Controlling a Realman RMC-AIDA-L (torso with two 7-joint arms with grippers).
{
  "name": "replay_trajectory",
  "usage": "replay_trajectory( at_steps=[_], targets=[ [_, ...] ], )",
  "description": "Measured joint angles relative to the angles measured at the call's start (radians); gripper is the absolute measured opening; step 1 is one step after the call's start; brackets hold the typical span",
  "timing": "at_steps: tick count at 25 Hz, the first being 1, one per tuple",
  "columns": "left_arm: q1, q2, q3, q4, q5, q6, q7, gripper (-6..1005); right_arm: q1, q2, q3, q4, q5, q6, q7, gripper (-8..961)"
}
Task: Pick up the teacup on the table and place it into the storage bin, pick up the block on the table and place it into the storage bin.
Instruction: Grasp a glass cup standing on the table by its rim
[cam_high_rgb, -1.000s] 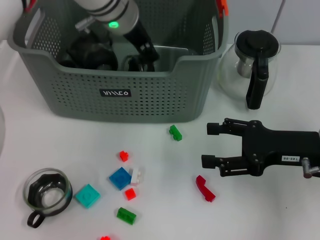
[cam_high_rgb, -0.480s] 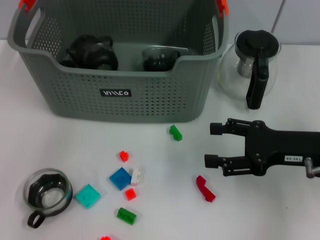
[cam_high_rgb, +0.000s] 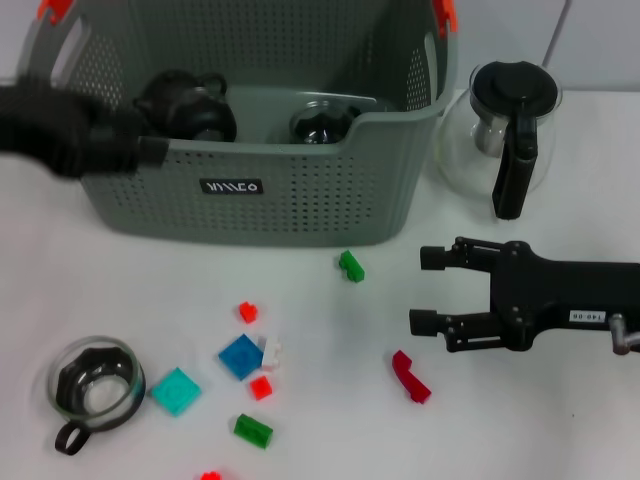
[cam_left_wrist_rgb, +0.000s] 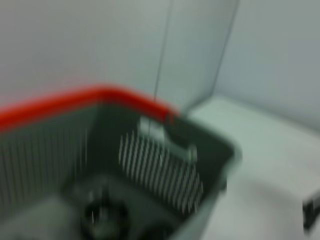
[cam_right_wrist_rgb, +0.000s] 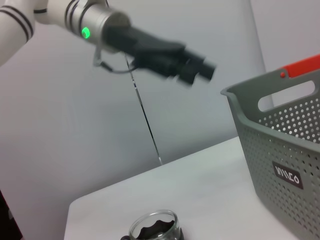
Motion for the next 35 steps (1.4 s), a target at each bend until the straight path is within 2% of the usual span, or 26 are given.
replay_trajectory(
  at_steps=[6,9,13,19,24,35],
  targets=[
    [0.048,-0.024,0.121,-0.041,0.246,0.017,0.043,449,-0.003,-0.002,-0.002,0.000,-0.003,0.004,-0.003,941],
    [0.039,-0.028,0.167,-0.048,0.357,0.009,0.038,448,-0.005,-0.002,-0.002,0.000,-0.003,0.000,-0.006,941],
    [0.023,-0.029,0.229,-0.049,0.433,0.012,0.013,448,-0.008,-0.002,-0.004,0.000,-0.003,0.000,-0.006,941],
    [0.016,-0.049,0.381,-0.026,0.622,-0.005,-0.020,447,-0.010,-0.001,-0.003,0.000,-0.003,0.000,-0.007,940],
    [0.012,-0.053,0.429,0.055,0.676,-0.040,-0.042,446,-0.011,0.000,-0.007,0.000,-0.003,0.002,-0.008,940],
    [0.008,-0.056,0.449,0.224,0.745,-0.152,-0.057,445,-0.010,-0.001,-0.007,0.000,-0.003,0.000,-0.008,941]
  ],
)
